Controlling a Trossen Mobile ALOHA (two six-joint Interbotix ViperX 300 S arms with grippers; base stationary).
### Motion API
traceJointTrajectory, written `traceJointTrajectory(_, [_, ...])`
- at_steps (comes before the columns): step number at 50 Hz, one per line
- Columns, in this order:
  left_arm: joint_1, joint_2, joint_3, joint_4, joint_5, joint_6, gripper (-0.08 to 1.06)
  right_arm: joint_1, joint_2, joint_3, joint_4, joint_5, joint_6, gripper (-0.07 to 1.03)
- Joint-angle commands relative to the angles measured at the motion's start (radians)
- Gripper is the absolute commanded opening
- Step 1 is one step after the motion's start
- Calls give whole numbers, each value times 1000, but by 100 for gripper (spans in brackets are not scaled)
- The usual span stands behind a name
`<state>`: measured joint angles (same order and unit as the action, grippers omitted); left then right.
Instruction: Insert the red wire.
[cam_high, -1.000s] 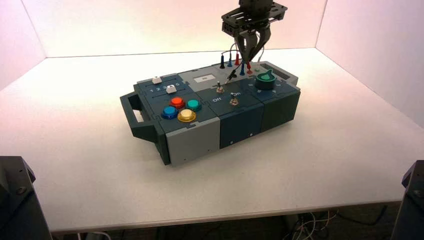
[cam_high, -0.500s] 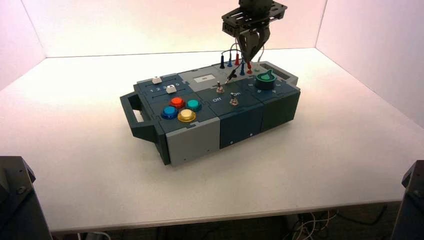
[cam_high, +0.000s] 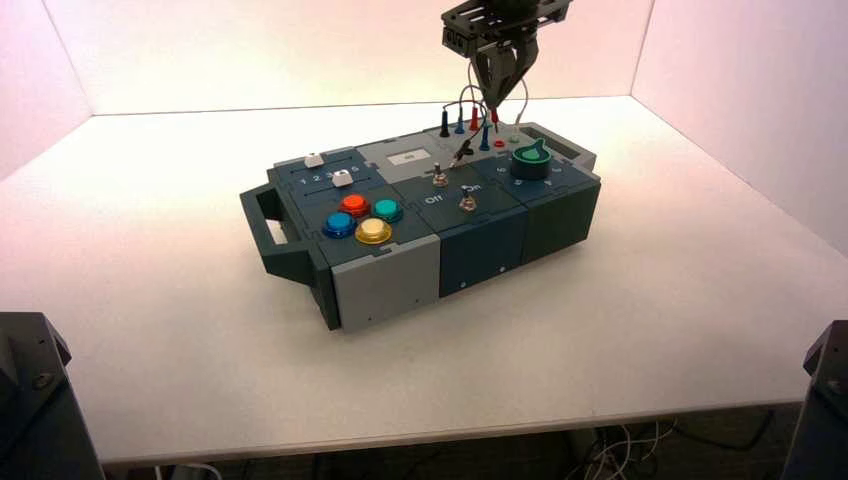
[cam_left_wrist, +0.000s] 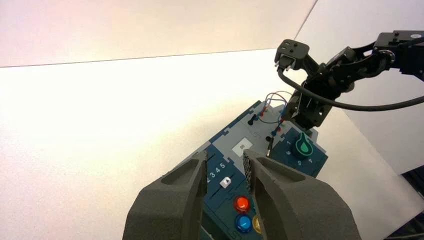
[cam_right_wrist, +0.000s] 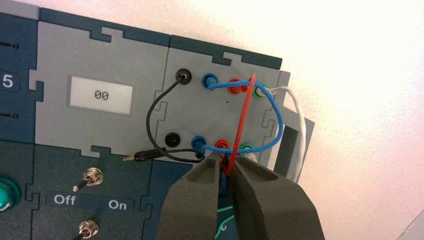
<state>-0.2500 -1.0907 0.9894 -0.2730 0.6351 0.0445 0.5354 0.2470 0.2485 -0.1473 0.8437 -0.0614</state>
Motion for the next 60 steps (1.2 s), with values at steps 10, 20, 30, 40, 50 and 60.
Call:
traceJointTrajectory(10, [0,9,-38,0,-11,0,41,3,-12,-28,-9,2,2,-3])
traceJointTrajectory(20, [0,11,-38,2,-11,0,41,2,3,-29,-9,2,2,-3])
traceJointTrajectory(30, [0,11,-41,2,-11,0,41,2,14,-31,-11,2,2,-3])
traceJointTrajectory(40, [0,11,-43,3,-11,0,41,0,21,-28,-14,2,2,-3])
traceJointTrajectory(50, [0,11,-43,3,-11,0,41,0,32,-29,-15,14,2,-3])
traceJointTrajectory(60, [2,12,-43,5,-11,2,41,0,43,-31,-21,55,0,-3])
